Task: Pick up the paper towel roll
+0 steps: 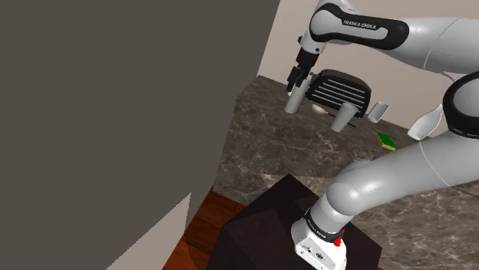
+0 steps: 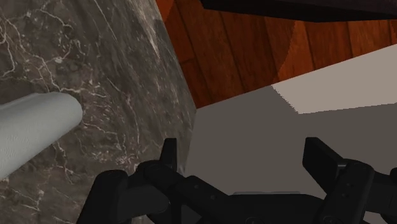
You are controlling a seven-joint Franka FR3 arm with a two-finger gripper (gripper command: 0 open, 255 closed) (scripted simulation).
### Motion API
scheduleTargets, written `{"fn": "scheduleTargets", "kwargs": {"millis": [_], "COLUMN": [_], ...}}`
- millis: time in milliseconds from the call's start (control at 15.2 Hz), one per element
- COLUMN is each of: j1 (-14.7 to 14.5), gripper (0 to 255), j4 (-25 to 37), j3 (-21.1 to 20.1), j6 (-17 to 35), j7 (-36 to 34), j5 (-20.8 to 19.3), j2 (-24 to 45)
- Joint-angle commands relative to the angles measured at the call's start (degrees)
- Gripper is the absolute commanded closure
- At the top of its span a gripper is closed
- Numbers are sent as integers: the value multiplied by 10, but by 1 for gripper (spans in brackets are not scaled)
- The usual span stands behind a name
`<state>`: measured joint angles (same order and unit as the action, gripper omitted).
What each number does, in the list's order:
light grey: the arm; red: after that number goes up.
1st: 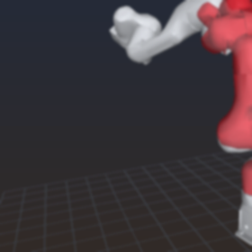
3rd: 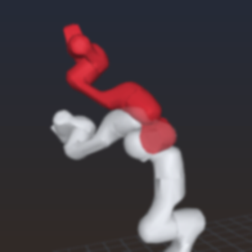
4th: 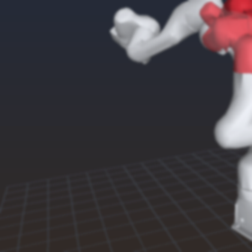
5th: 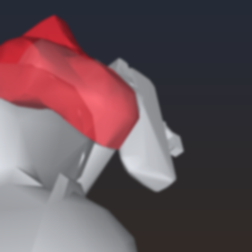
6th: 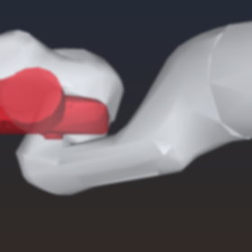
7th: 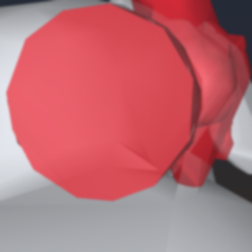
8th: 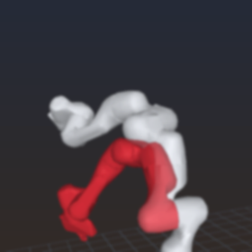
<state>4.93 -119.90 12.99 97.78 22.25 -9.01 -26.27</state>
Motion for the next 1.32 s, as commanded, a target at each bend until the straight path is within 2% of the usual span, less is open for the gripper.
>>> {"fn": "scheduleTargets", "kwargs": {"millis": [0,396,726,990,1188,1254], "j1": [5,19,40,73,113,112], "gripper": [0,0,0,0,0,0], "j4": [26,133,245,357,458,446], "j3": [22,83,130,159,171,169], "j6": [8,12,0,-26,-57,-48], "j7": [25,101,170,227,264,263], "j5": [0,24,70,123,170,168], "j2": [31,135,239,337,417,413]}}
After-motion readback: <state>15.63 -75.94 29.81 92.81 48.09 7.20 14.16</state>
